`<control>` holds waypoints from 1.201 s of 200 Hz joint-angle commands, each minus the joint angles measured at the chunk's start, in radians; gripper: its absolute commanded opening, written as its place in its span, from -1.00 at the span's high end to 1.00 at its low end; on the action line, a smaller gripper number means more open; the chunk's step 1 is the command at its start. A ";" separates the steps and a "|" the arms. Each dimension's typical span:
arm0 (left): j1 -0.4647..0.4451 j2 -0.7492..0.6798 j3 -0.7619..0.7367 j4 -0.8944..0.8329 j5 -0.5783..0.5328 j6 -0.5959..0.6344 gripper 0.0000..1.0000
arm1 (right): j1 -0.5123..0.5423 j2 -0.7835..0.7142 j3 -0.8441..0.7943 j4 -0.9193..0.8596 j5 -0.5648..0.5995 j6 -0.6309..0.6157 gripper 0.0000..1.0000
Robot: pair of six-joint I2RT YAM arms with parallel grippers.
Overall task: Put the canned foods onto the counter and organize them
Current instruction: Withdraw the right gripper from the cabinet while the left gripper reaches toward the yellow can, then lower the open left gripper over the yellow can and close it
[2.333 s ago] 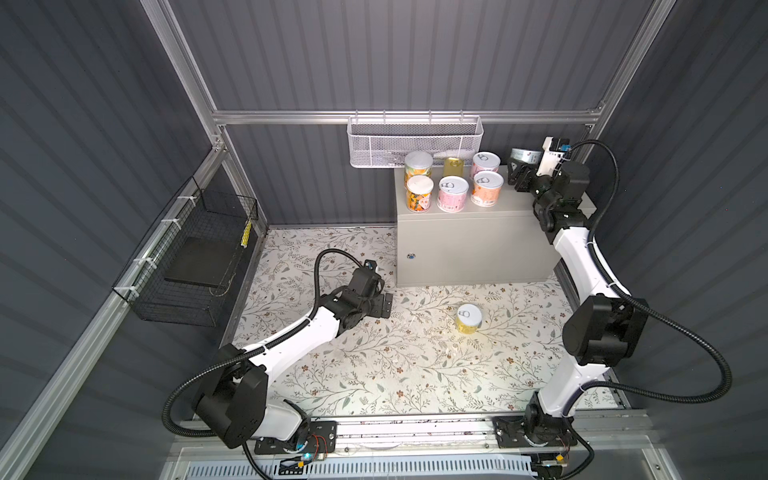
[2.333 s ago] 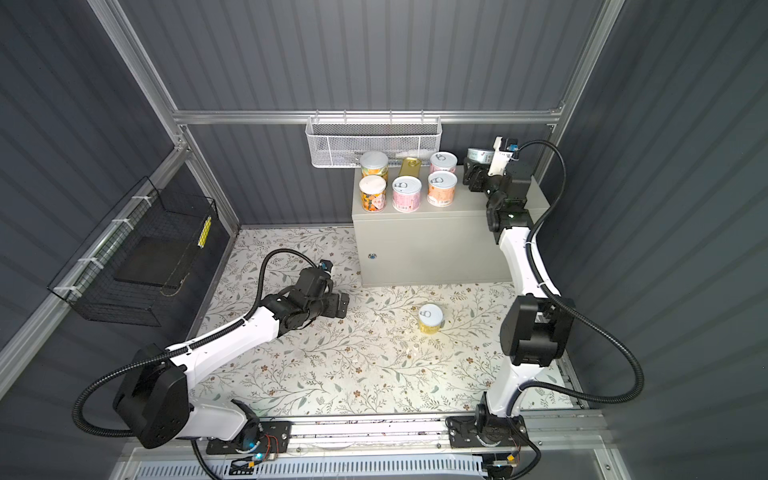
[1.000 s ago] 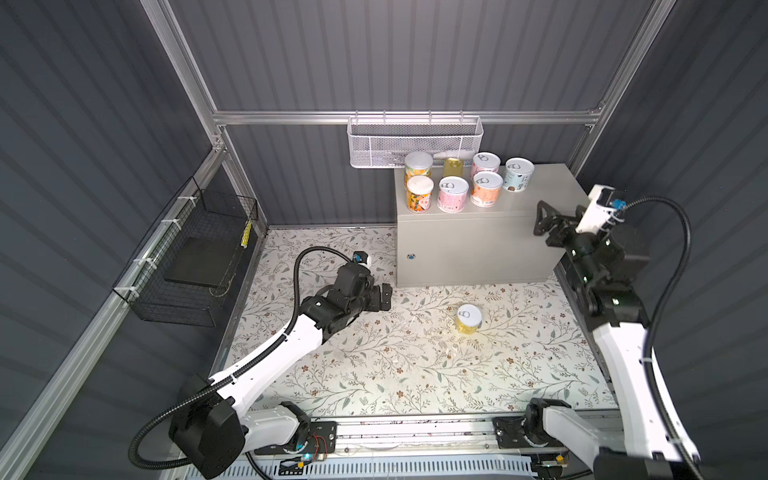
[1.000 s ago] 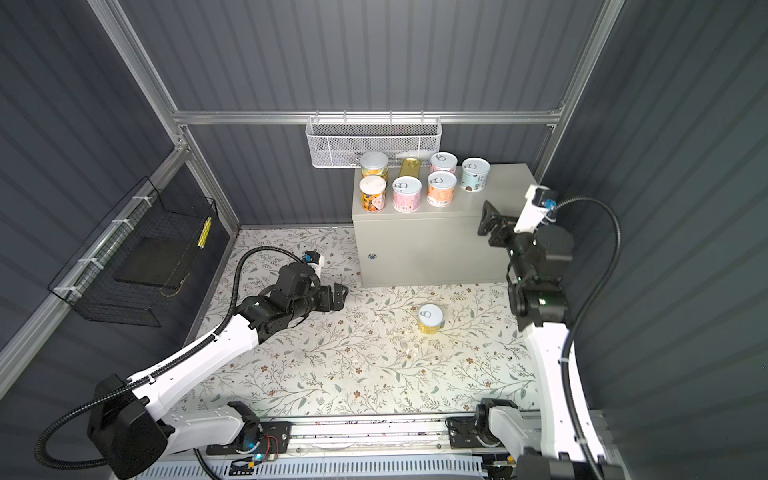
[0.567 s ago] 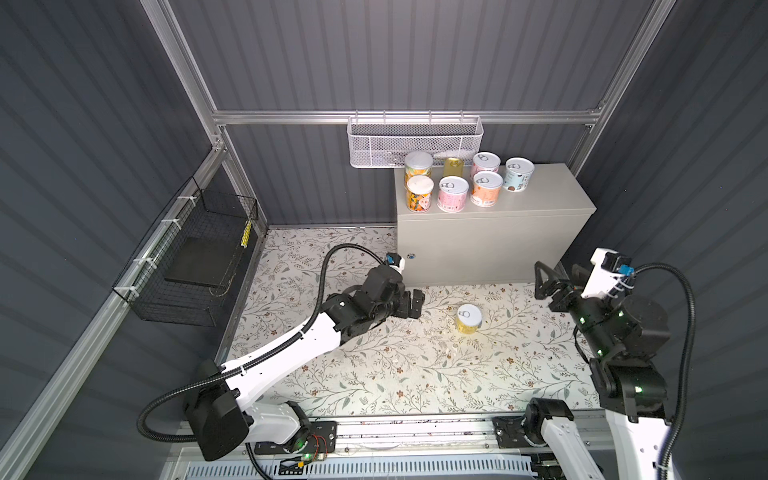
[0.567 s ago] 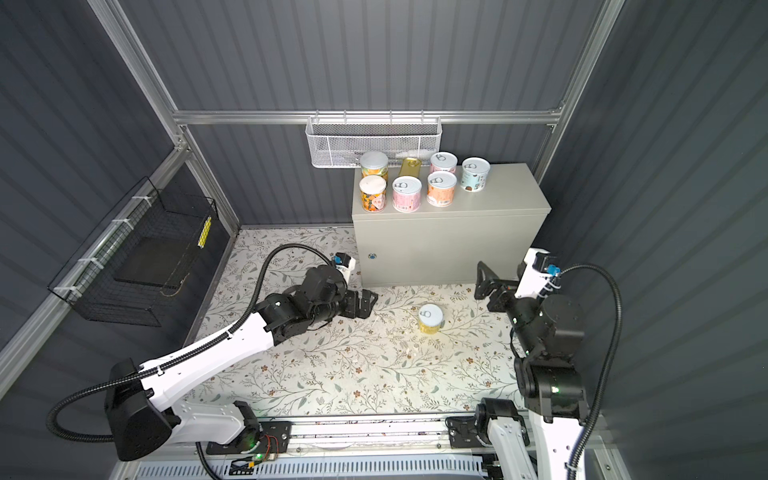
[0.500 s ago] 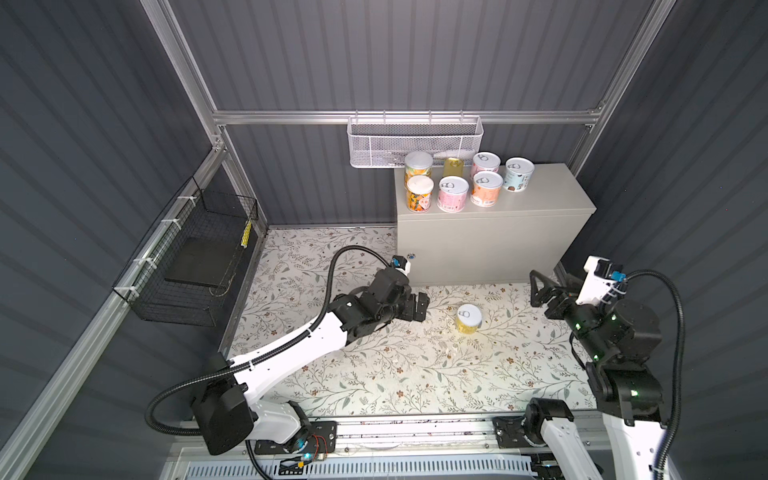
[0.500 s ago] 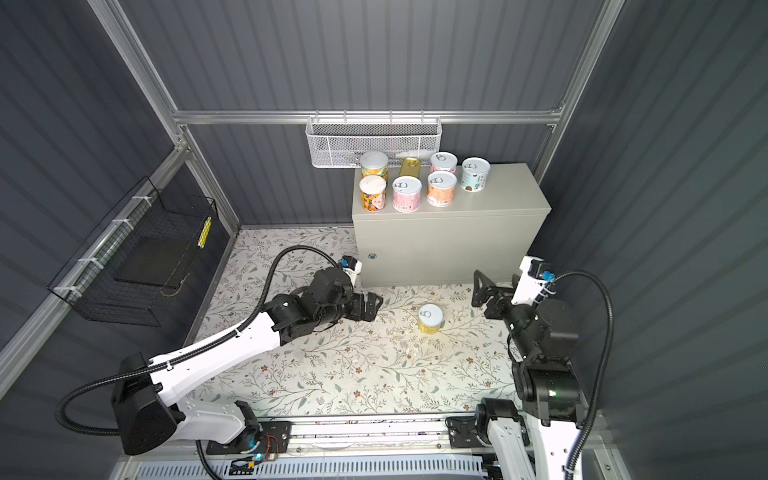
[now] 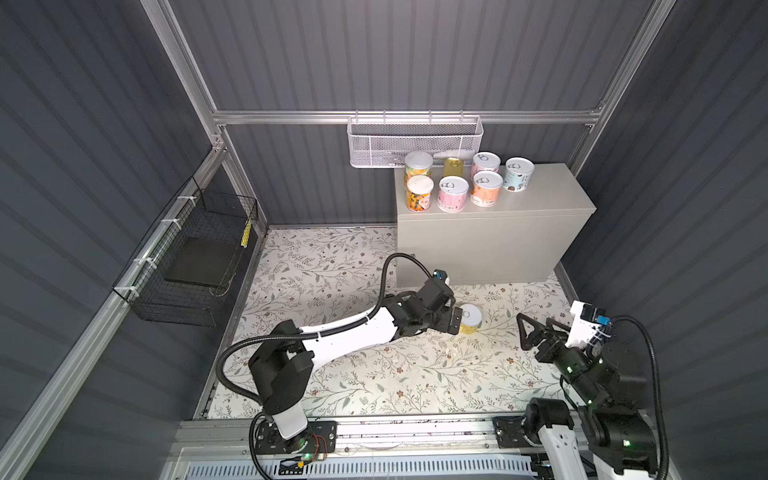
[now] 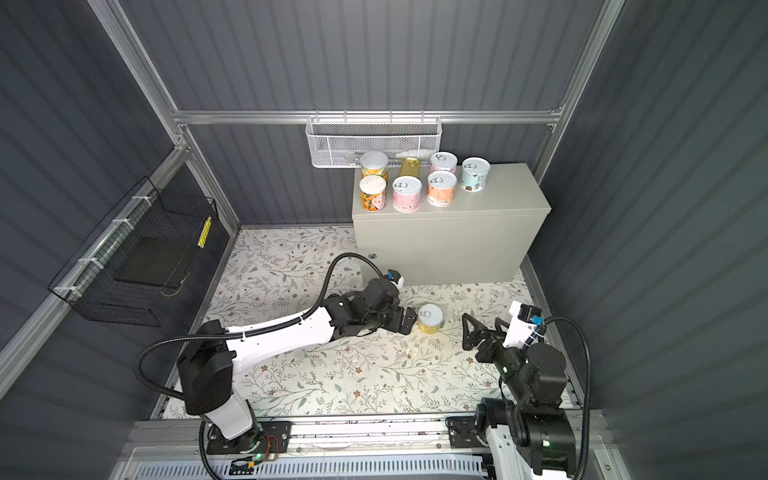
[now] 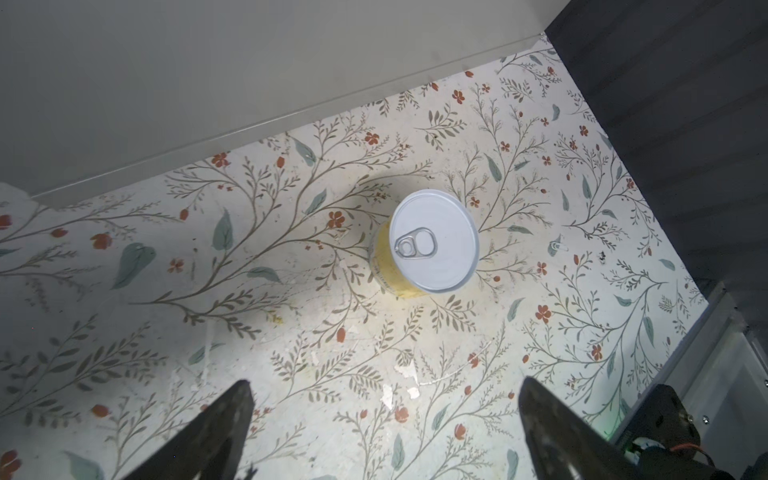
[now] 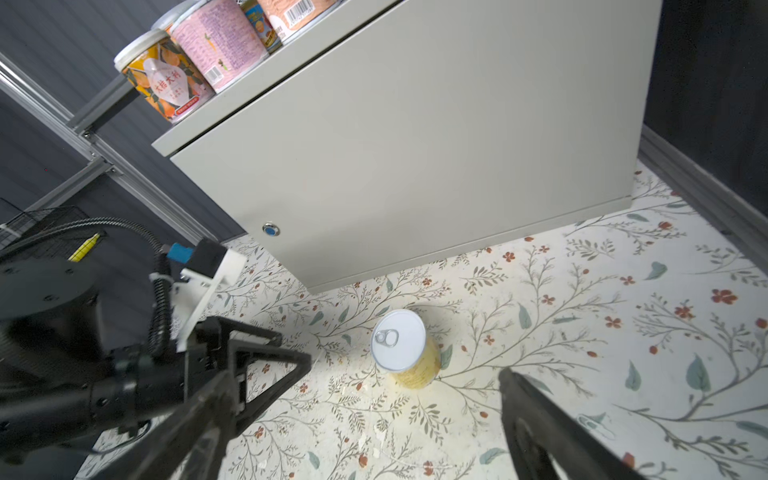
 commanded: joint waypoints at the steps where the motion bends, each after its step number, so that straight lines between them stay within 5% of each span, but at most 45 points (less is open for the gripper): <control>1: -0.019 0.063 0.094 0.009 0.005 -0.013 -0.99 | 0.005 -0.031 -0.013 -0.032 -0.082 0.058 -0.98; 87: -0.056 0.337 0.363 -0.072 0.023 0.012 -0.99 | 0.007 -0.030 -0.018 -0.080 -0.068 0.079 -0.98; 164: -0.059 0.414 0.428 -0.122 -0.090 0.039 -0.99 | 0.007 -0.041 -0.025 -0.083 -0.024 0.093 -0.98; 240: -0.040 0.499 0.515 -0.151 -0.063 0.055 -0.99 | 0.007 -0.047 -0.028 -0.085 -0.006 0.099 -0.98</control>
